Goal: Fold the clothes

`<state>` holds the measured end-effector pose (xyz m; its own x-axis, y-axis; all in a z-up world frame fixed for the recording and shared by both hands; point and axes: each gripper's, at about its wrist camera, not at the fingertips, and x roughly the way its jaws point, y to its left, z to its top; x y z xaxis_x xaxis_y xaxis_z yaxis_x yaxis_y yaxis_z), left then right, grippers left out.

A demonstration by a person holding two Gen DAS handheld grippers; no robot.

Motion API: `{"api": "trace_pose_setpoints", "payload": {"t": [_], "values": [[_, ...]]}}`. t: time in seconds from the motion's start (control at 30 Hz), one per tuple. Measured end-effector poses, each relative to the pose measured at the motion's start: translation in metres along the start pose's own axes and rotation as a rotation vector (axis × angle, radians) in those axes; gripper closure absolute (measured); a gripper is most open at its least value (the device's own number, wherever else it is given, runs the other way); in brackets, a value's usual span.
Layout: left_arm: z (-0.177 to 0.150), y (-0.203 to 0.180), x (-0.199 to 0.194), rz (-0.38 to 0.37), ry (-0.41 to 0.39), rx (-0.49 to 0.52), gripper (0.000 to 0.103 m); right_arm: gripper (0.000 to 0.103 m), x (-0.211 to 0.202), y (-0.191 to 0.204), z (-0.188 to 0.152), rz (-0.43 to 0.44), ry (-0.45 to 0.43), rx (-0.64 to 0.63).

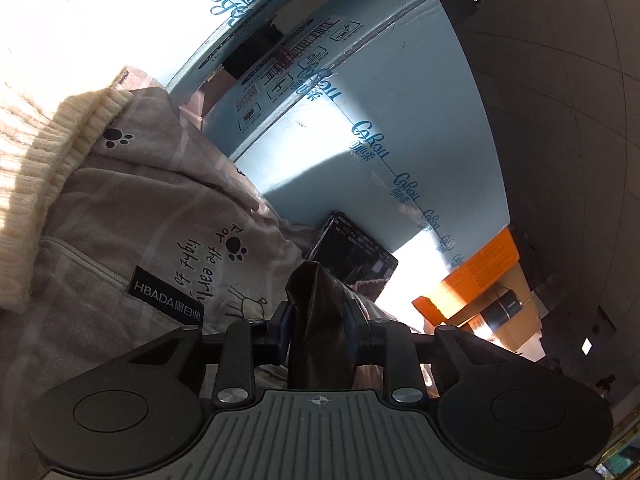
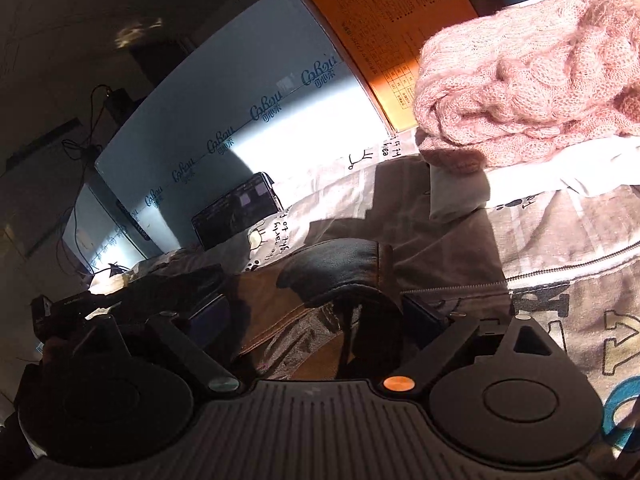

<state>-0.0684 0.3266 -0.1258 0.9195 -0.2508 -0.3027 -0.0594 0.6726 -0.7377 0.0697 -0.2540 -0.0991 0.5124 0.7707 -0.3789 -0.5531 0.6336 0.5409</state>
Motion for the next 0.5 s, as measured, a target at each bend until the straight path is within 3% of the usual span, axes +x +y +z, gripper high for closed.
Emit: {"api": "trace_pose_setpoints", "payload": {"t": [0.13,0.27,0.33,0.5], "values": [[-0.002,0.005,0.008,0.003,0.051,-0.034,0.074,0.013,-0.004,0.002,0.000,-0.019,-0.010,-0.021],[-0.004,0.006,0.014,-0.061,0.102,-0.056,0.054,0.024,0.001,0.001,0.001,-0.058,0.048,-0.072],[-0.006,0.003,0.017,-0.077,0.129,-0.045,0.051,0.027,0.005,0.001,0.002,-0.079,0.089,-0.104],[-0.012,-0.005,0.017,-0.069,0.137,0.001,0.045,0.052,0.001,-0.013,0.006,-0.084,0.108,-0.126]]}}
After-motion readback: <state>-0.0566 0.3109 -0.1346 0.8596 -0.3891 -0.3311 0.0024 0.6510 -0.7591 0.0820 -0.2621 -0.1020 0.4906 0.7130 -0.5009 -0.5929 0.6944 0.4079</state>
